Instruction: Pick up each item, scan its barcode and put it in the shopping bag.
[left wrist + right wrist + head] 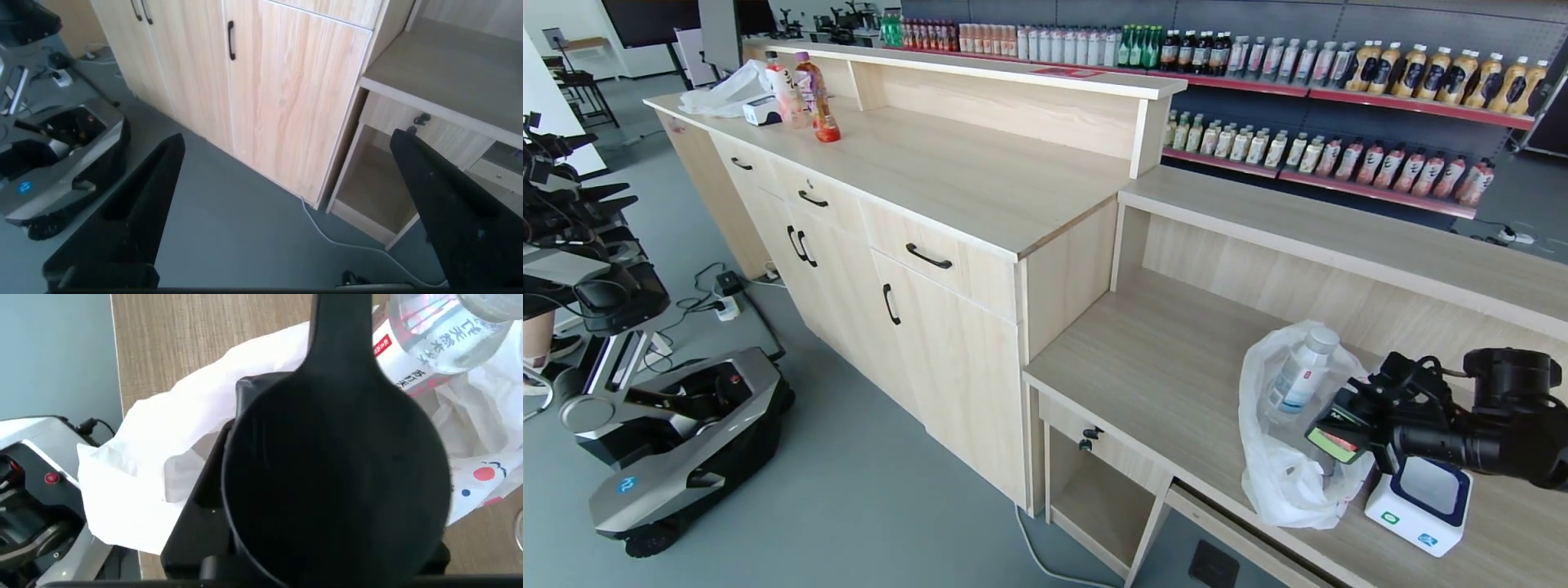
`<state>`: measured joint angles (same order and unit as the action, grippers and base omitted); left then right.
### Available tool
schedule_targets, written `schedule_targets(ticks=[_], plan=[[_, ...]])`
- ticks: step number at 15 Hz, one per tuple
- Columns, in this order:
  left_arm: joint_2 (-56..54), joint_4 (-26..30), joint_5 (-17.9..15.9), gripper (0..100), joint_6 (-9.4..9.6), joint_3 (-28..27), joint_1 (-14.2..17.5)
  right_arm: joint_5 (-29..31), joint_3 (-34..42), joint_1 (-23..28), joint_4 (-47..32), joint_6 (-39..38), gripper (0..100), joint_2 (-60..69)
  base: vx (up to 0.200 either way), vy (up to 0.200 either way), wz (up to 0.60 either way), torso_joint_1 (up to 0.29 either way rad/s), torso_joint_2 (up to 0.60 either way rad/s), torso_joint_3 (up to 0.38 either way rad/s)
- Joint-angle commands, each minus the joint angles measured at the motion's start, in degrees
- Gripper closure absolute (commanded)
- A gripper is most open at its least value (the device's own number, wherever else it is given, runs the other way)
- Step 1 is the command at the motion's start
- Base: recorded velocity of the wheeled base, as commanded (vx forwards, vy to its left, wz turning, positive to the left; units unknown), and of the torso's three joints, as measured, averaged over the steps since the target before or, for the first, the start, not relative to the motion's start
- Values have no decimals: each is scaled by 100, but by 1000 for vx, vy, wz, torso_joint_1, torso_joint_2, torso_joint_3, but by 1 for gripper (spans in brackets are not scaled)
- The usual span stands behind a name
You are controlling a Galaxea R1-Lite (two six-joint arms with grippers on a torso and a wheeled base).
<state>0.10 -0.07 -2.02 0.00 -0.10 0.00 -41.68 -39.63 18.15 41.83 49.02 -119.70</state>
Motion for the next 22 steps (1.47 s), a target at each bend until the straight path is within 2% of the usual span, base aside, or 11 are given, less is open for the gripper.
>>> schedule_targets(ticks=[1,5,9,22], plan=[[-1,-1,-9,0,0,1,0,-7,-18,-66,159,20,100,-423,0,0,0,0,0,0],[-1,-1,0,0,0,1,0,-218,-71,-163,335,11,100,-695,0,0,0,0,0,0],[-1,-1,0,0,0,1,0,-218,-176,-303,467,20,100,-897,0,0,0,0,0,0],[-1,-1,-9,0,0,1,0,-104,-423,-268,467,29,100,-1319,0,0,0,0,0,0]])
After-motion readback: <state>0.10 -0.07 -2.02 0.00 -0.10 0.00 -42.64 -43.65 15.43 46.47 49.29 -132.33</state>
